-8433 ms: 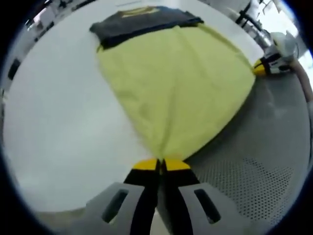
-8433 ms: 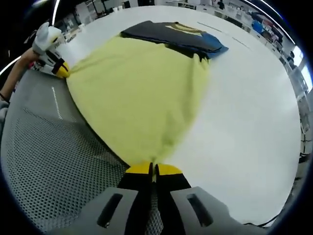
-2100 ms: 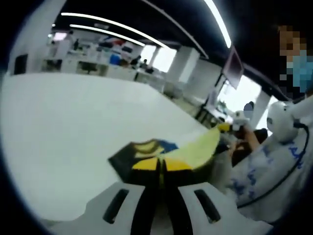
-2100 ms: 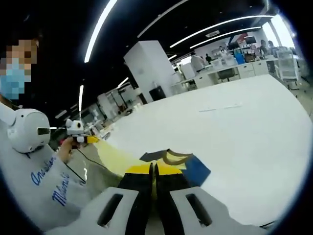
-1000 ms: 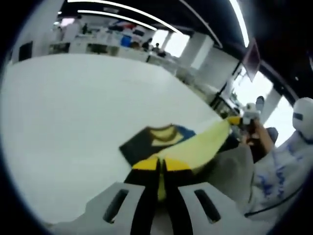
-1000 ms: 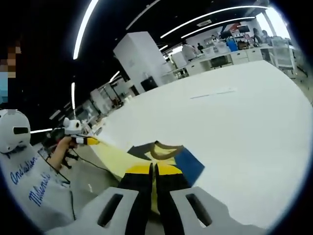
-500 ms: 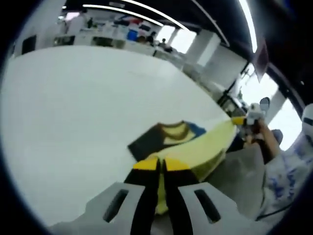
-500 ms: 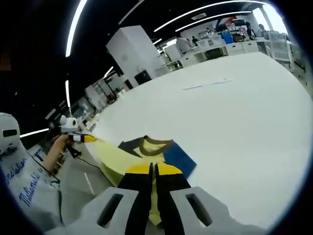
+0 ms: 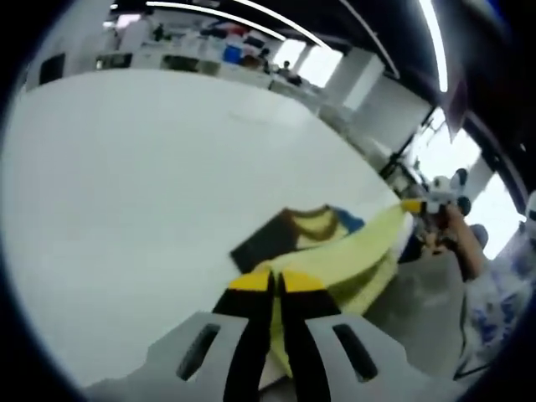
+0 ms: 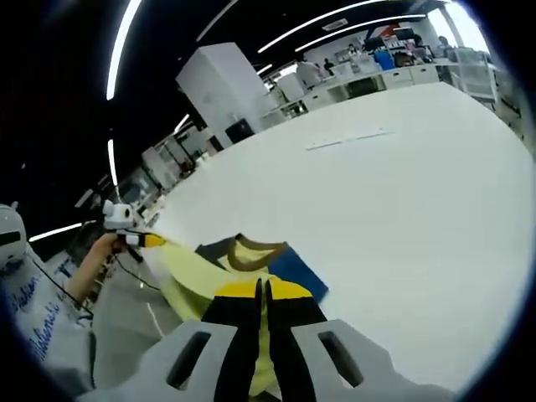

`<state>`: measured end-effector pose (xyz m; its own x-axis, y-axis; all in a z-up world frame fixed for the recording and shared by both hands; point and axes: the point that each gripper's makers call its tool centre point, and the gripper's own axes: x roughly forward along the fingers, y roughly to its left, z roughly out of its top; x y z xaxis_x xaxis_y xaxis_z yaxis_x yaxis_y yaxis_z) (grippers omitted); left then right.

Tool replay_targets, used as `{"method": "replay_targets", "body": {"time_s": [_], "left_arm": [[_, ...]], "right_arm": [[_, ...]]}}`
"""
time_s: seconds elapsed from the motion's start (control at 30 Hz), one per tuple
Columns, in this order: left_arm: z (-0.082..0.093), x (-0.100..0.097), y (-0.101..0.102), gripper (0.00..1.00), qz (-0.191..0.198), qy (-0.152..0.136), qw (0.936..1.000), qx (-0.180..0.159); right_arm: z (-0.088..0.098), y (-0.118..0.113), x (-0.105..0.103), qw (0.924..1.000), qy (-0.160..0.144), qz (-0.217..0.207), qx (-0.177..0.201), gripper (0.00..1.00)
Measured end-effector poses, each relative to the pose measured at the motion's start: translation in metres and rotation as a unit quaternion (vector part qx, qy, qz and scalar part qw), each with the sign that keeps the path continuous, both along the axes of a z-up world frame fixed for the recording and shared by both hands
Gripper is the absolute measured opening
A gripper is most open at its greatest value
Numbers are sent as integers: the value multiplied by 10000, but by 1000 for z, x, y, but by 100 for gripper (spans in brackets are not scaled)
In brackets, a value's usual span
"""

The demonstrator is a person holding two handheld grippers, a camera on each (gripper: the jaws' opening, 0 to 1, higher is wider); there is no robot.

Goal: Fold the garment on the visible template until the final outline fits inside the template.

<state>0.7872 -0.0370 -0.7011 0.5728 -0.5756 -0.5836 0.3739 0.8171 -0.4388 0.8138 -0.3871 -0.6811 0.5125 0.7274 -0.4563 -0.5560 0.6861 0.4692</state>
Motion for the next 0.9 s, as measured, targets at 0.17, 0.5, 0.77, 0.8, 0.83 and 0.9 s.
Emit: {"method": "replay_targets", "body": {"time_s": [0.17, 0.5, 0.77, 0.8, 0.83, 0.9], "left_arm": [[-6, 6, 1, 0, 127, 50, 9997, -210], [-18, 16, 1, 0, 135, 183, 9997, -135], [-34, 27, 4, 0, 247, 315, 9990, -200], [-34, 27, 4, 0, 256, 310, 9990, -199], [-35, 28, 4, 0, 277, 315, 9989, -207], [-36, 30, 5, 0, 308, 316, 9988, -207]], "right_arm": [[-9, 2, 0, 9999, 118, -44, -56, 2], [-16, 0, 7, 9996, 167, -170, -126, 2], [-33, 0, 15, 9989, 283, -205, -297, 2], [-33, -1, 16, 9989, 282, -213, -300, 2], [-34, -1, 17, 9989, 271, -227, -308, 2], [-36, -2, 19, 9988, 274, -258, -315, 2]]}}
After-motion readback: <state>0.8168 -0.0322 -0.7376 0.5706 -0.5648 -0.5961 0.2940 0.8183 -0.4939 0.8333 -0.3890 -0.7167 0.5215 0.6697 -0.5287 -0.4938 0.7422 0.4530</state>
